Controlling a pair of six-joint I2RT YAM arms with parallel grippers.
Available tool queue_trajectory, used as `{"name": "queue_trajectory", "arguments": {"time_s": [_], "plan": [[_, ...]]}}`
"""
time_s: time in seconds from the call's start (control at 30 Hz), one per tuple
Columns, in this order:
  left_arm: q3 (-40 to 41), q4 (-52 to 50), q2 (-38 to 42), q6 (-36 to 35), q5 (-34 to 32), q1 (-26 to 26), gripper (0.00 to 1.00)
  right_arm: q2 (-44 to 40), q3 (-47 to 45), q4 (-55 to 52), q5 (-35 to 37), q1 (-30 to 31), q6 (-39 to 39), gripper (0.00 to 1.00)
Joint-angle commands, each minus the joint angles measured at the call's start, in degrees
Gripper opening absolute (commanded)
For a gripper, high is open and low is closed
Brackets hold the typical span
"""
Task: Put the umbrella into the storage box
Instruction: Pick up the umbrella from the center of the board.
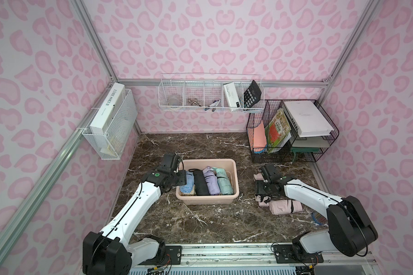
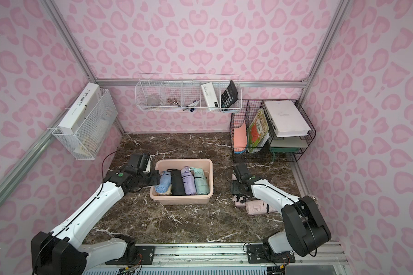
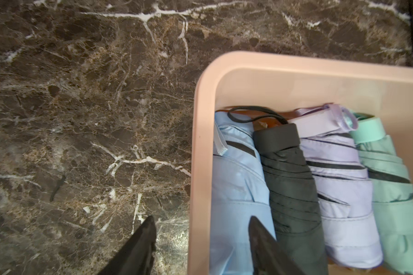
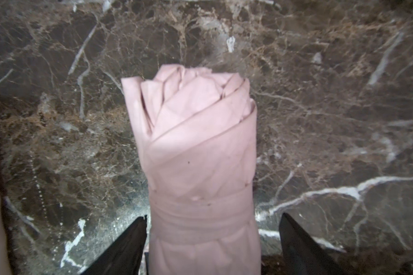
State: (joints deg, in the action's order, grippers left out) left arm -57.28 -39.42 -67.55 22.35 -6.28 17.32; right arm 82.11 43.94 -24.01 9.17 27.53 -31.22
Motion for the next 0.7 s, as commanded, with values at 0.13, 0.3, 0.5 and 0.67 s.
{"name": "queue_trajectory", "arguments": {"time_s": [0.13,0.3,0.5,0.67], "plan": [[-2.5,-3.0,4.7,1.9,-3.3,0.0,0.70,2.0,-0.7,2.6,-2.5,0.0,-0.1,0.74],[-3.2,-3.1,8.3,2.7,-4.0,0.0,0.69,2.3,-2.2,4.5,-4.0,0.1,-0.4,0.68],[-3.2,-2.0,11.2,2.8,-2.8,0.0,0.68,2.4,-2.8,5.3,-4.3,0.0,-0.2,0.62],[-3.4,-1.0,12.5,2.9,-1.6,0.0,0.68,2.0,-3.3,6.2,-4.9,0.0,0.0,0.52]]}}
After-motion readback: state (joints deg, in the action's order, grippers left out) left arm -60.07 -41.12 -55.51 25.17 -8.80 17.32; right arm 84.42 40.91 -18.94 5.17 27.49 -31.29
